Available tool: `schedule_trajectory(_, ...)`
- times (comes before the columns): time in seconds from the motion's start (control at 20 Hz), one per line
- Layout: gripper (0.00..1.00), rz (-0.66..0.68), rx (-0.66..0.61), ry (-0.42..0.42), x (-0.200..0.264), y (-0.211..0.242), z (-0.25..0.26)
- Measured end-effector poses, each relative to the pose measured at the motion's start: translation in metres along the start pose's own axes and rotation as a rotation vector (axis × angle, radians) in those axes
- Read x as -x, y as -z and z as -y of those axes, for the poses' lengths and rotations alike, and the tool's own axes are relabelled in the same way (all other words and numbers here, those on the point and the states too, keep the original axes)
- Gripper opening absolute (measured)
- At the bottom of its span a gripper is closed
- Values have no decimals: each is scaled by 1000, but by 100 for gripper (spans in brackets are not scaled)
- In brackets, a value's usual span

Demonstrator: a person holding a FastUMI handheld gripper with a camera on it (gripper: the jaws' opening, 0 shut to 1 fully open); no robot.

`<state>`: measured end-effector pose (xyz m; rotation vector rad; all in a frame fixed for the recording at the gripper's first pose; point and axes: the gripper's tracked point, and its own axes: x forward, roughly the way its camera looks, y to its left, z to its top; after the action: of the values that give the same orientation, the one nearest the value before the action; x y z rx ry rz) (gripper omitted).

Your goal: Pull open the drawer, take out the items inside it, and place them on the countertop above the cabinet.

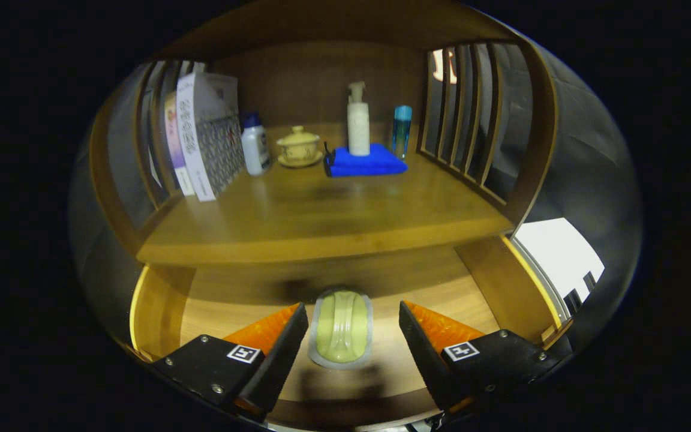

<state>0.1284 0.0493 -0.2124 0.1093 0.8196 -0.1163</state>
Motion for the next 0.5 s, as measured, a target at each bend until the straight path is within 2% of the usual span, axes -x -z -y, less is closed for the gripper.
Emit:
schedule_trajectory(0.15, 91, -80, 60, -2, -15, 13, -12)
schedule_trajectory(0.45, 70, -139, 111, 42, -28, 33, -8)
schedule_trajectory(0.5, 63, -143, 107, 40, -29, 35, -8)
